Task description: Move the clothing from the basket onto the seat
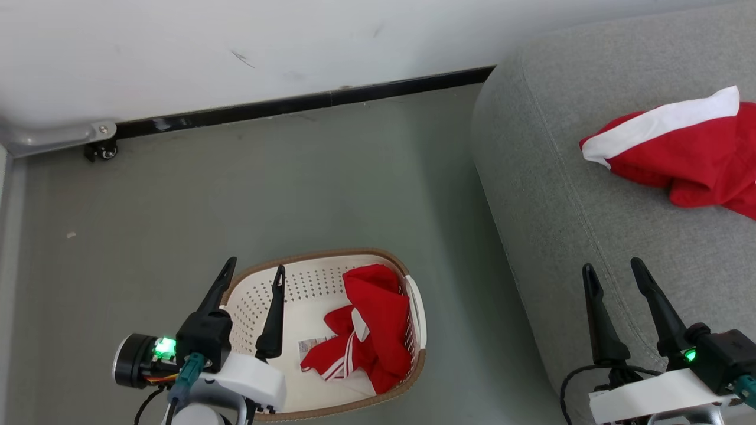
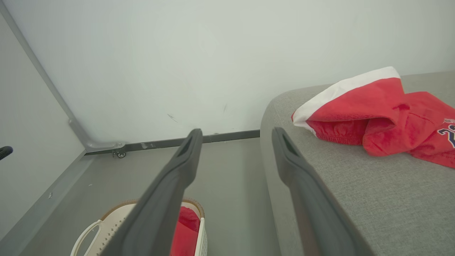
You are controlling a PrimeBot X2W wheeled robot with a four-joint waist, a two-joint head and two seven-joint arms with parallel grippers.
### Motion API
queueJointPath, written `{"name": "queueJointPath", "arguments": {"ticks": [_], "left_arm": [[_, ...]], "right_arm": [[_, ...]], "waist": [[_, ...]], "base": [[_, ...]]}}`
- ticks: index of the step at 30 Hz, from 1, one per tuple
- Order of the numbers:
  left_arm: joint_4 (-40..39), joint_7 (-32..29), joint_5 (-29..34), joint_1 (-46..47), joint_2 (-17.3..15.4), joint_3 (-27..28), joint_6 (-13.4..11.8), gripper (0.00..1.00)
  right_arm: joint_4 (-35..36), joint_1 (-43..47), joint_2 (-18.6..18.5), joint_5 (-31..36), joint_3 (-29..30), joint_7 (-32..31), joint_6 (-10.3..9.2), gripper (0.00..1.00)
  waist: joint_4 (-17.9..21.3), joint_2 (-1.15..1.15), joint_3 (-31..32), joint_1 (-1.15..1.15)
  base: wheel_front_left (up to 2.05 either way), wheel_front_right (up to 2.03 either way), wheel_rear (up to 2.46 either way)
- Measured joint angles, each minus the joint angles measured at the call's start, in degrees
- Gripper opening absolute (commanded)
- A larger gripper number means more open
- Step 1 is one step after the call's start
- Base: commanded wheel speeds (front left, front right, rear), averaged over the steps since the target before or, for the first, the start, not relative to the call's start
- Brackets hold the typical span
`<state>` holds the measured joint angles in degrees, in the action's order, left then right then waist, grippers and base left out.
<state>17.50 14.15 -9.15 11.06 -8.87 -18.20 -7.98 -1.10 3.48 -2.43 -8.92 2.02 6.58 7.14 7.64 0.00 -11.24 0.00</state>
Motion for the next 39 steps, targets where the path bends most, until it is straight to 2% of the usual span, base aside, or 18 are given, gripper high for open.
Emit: {"name": "queueJointPath", "arguments": {"ticks": [11,24,39], "left_arm": [[3.47,-0.74,2.2,4.47,-1.46,-1.42,1.47,1.0],[8.43,-1.83,3.52,9.7,-2.02,-1.71,1.58,1.0],[12.11,-2.04,6.56,16.24,-3.48,-4.04,3.54,1.0]], "right_arm": [[1.88,-0.49,0.03,-0.18,0.14,0.57,0.0,1.0],[2.52,-3.77,0.12,-1.4,0.99,2.0,0.0,1.0],[2.61,-8.17,0.2,-2.33,-0.41,3.56,0.0,1.0]], "waist": [[2.22,0.0,-4.96,0.0],[5.41,0.0,-12.2,0.0],[8.47,0.0,-19.8,0.0]], "base": [[0.0,0.0,0.0],[0.0,0.0,0.0],[0.0,0.0,0.0]]}}
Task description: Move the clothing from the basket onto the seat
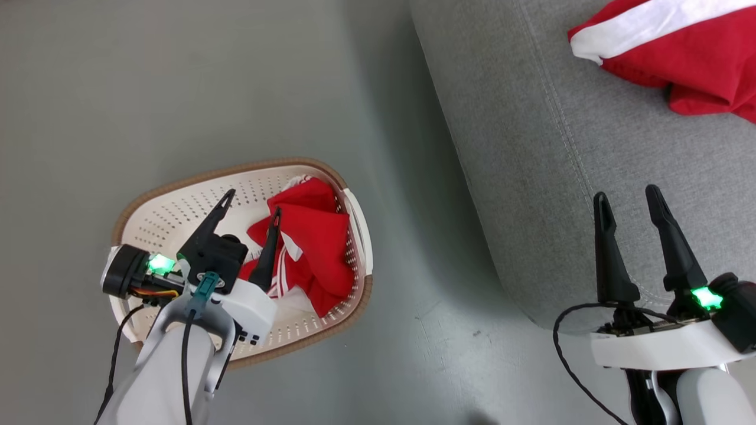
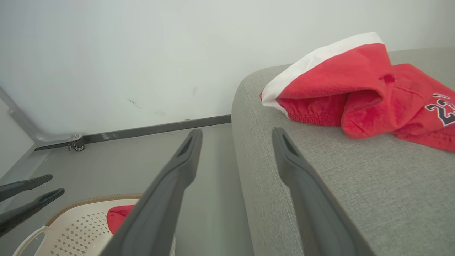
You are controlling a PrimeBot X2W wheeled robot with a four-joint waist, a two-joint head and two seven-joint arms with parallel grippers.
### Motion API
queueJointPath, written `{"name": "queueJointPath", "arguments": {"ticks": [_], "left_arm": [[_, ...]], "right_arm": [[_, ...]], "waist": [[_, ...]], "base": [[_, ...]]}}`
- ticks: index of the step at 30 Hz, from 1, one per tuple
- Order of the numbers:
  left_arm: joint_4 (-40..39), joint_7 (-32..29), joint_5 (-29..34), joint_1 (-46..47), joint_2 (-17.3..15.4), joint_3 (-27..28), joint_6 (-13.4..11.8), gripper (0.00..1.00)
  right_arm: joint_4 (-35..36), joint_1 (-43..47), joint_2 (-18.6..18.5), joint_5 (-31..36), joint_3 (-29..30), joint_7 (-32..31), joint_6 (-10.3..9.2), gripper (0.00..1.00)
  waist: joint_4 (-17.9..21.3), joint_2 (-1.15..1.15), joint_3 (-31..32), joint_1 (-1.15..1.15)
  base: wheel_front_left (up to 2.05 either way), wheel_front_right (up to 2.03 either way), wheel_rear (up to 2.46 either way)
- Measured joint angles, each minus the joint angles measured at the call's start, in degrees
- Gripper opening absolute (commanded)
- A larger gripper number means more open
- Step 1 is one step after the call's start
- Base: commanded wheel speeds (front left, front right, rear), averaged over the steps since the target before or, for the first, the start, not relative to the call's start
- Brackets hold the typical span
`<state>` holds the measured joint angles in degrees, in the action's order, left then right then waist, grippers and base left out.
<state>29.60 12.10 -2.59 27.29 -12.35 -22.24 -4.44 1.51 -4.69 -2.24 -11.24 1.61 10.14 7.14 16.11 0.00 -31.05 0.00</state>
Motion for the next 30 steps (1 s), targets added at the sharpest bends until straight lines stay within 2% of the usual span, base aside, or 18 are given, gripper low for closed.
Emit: {"name": "queueJointPath", "arguments": {"ticks": [9,30], "left_arm": [[2.92,-1.81,1.7,3.61,-0.99,-1.44,1.07,1.0],[10.91,-10.22,4.33,11.05,-3.76,-4.14,6.57,1.0]], "right_arm": [[-0.37,-3.07,0.0,-1.0,-1.27,0.64,0.0,1.0],[-4.17,-8.63,0.01,-3.45,-3.77,3.04,0.01,1.0]], "waist": [[1.35,0.0,-4.11,0.0],[4.63,0.0,-10.39,0.0]], "base": [[0.0,0.0,0.0],[0.0,0.0,0.0]]}}
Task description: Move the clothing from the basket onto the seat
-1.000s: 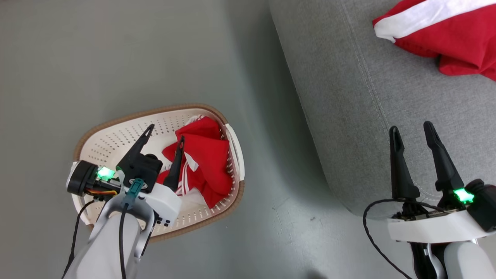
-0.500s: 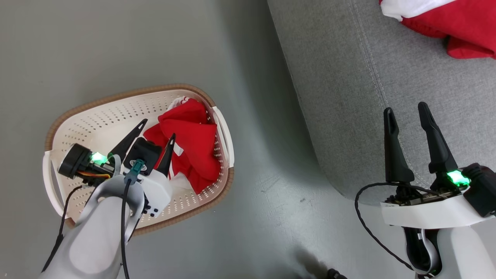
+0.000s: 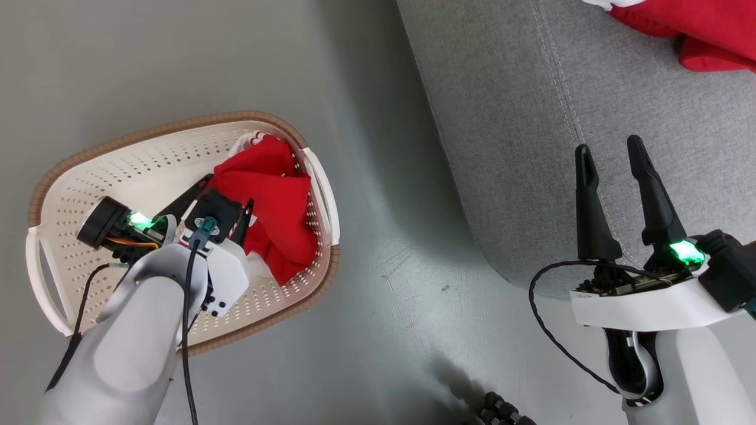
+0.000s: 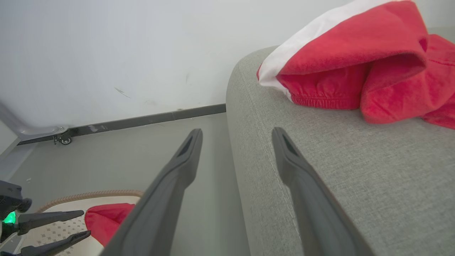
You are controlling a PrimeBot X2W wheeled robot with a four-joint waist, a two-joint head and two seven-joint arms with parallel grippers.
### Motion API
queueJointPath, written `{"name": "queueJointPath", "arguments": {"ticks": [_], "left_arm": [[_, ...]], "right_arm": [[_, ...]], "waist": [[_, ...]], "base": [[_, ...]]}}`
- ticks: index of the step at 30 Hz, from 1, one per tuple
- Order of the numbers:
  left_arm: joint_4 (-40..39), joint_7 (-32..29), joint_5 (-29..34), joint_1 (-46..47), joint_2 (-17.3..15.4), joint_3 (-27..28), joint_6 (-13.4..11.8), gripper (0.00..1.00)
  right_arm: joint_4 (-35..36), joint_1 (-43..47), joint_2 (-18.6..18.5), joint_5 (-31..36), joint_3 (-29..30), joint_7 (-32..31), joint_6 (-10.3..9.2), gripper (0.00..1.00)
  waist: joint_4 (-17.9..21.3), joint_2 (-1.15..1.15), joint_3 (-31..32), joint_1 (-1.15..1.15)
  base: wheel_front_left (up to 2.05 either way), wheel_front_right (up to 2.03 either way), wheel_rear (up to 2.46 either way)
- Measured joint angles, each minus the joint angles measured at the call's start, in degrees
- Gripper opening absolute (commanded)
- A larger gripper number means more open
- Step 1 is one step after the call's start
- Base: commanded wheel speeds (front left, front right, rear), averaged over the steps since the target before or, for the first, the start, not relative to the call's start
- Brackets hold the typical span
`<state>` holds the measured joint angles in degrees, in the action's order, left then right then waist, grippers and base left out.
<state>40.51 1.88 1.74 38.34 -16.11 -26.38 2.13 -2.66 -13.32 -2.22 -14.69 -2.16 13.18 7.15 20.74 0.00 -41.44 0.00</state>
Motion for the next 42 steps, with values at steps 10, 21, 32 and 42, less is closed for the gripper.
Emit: {"name": "queueJointPath", "arguments": {"ticks": [10,21,32,42], "left_arm": [[1.69,-2.42,0.54,3.82,-1.21,-0.99,1.7,1.0],[3.72,-4.22,0.96,6.59,-1.82,-0.91,2.0,1.0],[5.6,-5.46,1.07,7.55,-1.88,-2.91,3.5,1.0],[7.89,-6.41,2.04,7.55,-1.47,-5.72,4.52,0.91]], "right_arm": [[-1.85,-1.1,0.0,-0.94,-0.68,0.52,-0.01,1.0],[-3.42,-3.18,0.0,-1.51,-1.75,0.78,-0.01,1.0],[-4.82,-3.46,0.0,-2.11,-2.46,1.1,-0.01,1.0],[-5.5,-4.62,0.0,-2.11,-2.9,1.11,0.0,1.0]], "waist": [[1.33,0.0,-1.53,0.0],[2.34,0.0,-2.75,0.0],[2.69,0.0,-3.25,0.0],[3.17,0.0,-3.38,0.0]], "base": [[0.0,0.0,0.0],[0.0,0.0,0.0],[0.0,0.0,0.0],[0.0,0.0,0.0]]}}
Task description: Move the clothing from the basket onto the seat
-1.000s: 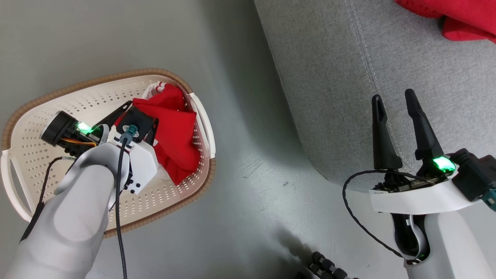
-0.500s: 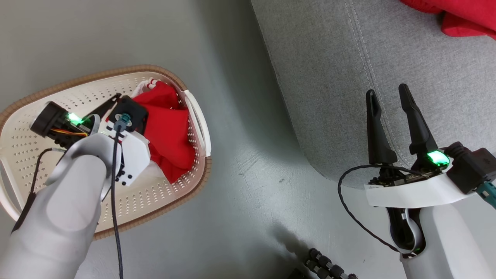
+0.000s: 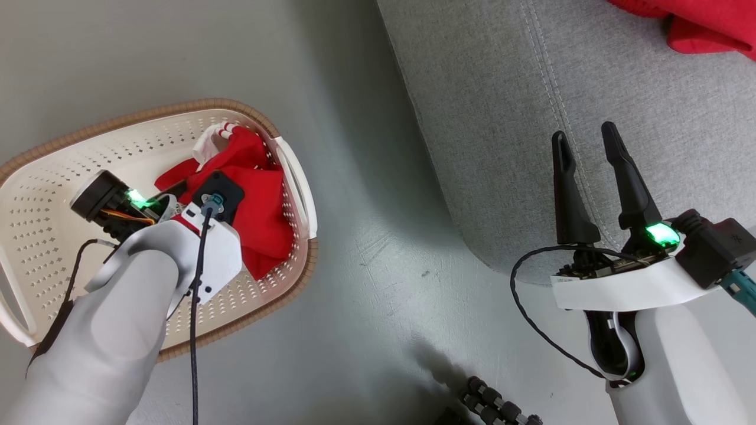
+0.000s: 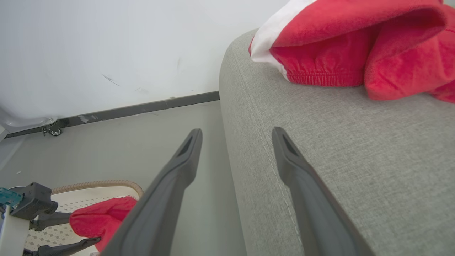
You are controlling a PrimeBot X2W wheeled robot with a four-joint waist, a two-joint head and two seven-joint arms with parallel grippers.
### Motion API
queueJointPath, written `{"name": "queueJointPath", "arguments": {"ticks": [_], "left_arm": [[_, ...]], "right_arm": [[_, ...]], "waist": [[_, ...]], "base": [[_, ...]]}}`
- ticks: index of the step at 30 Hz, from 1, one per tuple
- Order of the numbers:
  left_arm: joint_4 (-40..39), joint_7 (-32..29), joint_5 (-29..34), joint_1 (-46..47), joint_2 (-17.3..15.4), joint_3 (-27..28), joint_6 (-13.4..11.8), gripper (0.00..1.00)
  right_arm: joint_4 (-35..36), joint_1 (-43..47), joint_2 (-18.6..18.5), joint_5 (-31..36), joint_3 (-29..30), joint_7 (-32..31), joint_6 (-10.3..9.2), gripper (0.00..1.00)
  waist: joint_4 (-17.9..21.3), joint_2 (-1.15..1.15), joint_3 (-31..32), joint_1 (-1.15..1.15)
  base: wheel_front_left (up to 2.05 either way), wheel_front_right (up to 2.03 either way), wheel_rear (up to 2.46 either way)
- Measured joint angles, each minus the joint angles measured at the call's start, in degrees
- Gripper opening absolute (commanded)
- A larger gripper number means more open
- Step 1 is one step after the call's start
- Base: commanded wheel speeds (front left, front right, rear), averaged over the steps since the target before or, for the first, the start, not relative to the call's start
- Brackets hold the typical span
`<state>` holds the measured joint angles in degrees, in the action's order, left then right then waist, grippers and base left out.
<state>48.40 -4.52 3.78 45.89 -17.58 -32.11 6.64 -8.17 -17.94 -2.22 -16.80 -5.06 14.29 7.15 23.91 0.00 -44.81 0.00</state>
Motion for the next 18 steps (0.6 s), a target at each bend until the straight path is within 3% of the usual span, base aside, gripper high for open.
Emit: {"name": "queueJointPath", "arguments": {"ticks": [2,6,7,8,18], "left_arm": [[-0.05,0.41,0.0,0.0,0.16,-0.09,0.0,0.55],[0.0,1.04,0.0,0.01,0.43,-0.48,0.02,0.2],[-0.01,1.49,-0.01,0.01,0.46,-0.49,0.12,0.04],[-0.01,1.86,-0.01,0.02,0.52,-0.49,0.16,0.0],[-0.26,5.14,-1.71,-0.01,1.62,1.24,-0.67,0.0]], "right_arm": [[0.08,0.02,0.0,0.0,-0.03,0.0,-0.01,1.0],[0.13,0.02,0.0,0.0,0.05,0.0,-0.01,1.0],[0.13,0.01,0.0,0.0,0.1,0.0,-0.01,1.0],[0.14,0.01,0.0,0.0,0.21,0.0,-0.01,1.0],[0.29,-0.95,0.0,0.0,1.02,0.0,-0.01,1.0]], "waist": [[0.02,0.0,-0.01,0.0],[-0.01,0.0,0.01,0.0],[-0.02,0.0,0.03,0.0],[-0.06,0.0,0.06,0.0],[-0.75,0.0,0.73,0.0]], "base": [[0.0,0.0,0.0],[0.0,0.0,0.0],[0.0,0.0,0.0],[0.0,0.0,0.0],[0.0,0.0,0.0]]}}
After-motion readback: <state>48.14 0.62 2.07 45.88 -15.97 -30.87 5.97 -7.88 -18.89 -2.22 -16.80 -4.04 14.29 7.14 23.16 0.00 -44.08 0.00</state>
